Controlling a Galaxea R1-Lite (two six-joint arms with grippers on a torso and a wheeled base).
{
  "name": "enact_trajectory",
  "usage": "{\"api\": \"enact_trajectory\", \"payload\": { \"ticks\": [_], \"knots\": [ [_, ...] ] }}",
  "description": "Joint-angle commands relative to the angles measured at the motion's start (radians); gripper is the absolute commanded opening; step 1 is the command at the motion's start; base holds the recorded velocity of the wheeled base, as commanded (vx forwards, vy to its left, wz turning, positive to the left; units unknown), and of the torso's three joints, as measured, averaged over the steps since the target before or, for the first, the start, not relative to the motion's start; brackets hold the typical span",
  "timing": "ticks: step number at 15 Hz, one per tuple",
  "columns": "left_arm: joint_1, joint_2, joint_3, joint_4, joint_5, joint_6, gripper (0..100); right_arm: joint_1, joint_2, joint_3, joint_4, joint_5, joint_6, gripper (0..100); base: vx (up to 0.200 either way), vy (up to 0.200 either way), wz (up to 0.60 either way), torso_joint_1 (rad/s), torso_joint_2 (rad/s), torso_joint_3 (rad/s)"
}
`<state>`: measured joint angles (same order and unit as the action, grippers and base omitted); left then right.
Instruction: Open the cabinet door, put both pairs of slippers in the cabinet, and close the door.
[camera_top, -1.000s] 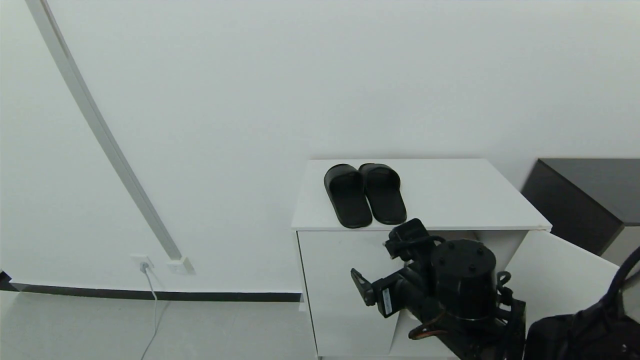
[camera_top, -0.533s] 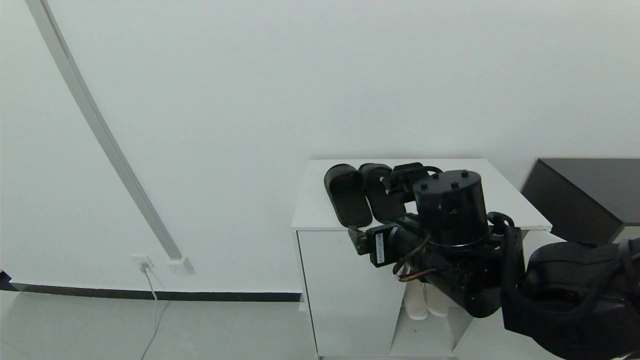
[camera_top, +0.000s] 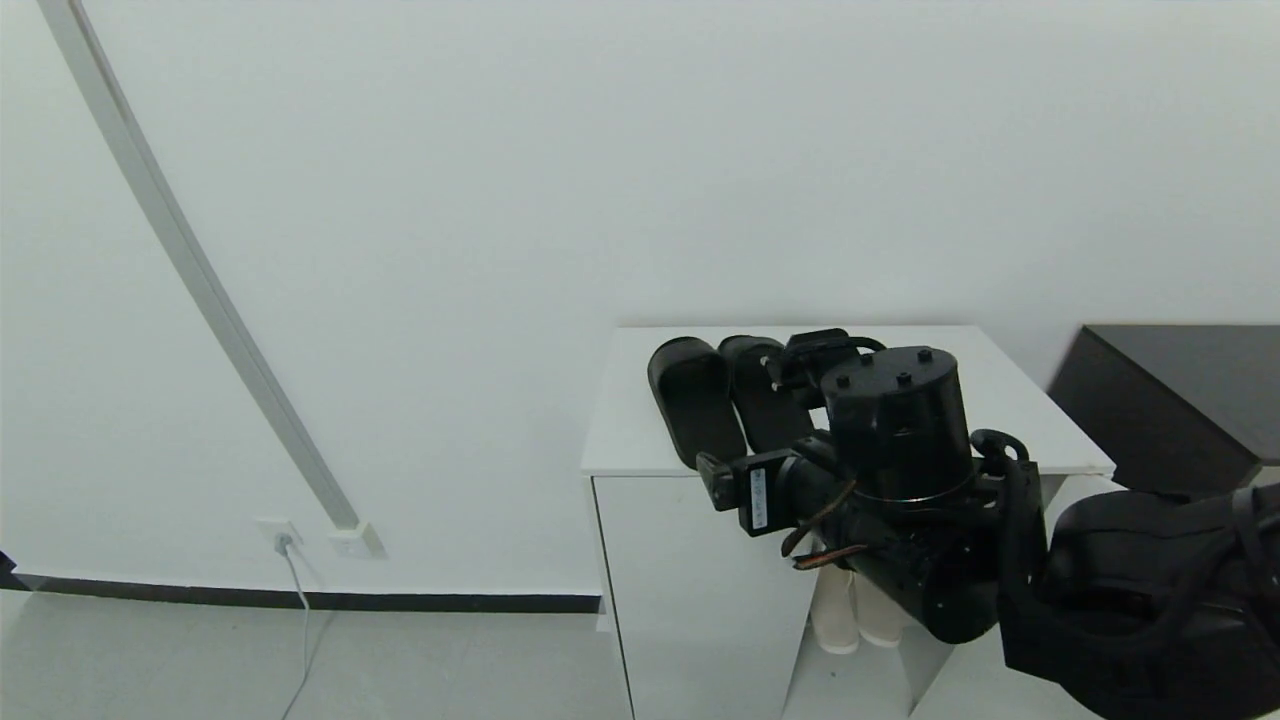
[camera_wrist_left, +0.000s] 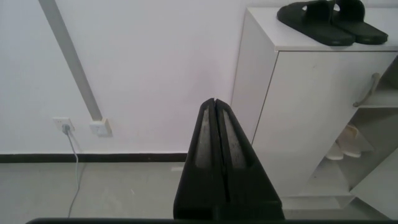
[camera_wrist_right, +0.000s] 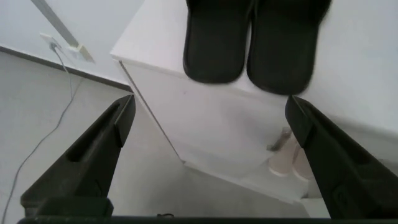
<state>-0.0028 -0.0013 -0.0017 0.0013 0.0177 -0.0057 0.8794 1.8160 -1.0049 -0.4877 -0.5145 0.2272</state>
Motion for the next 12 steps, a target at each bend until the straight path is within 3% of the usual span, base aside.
{"api": "enact_trajectory", "payload": {
  "ticks": [1, 3, 8, 12],
  "knots": [
    [0.0, 0.001, 0.0, 0.0, 0.001, 0.0, 0, -0.01, 0.029, 0.005, -0.017, -0.001, 0.0, 100, 0.2, 0.0, 0.0, 0.007, 0.0, 0.002],
    [0.0, 0.001, 0.0, 0.0, 0.001, 0.0, 0, -0.017, 0.068, 0.005, -0.045, -0.001, 0.003, 100, 0.2, 0.0, 0.0, 0.012, 0.0, 0.0],
    [0.0, 0.001, 0.0, -0.001, 0.002, -0.002, 0, -0.034, 0.16, -0.011, -0.12, -0.001, -0.008, 100, 0.0, 0.0, 0.0, 0.0, 0.0, 0.0],
    [0.0, 0.001, 0.0, -0.001, 0.002, -0.003, 0, -0.086, 0.279, -0.136, -0.137, 0.004, -0.031, 100, 0.0, 0.0, 0.0, 0.0, 0.0, 0.0]
  ]
}}
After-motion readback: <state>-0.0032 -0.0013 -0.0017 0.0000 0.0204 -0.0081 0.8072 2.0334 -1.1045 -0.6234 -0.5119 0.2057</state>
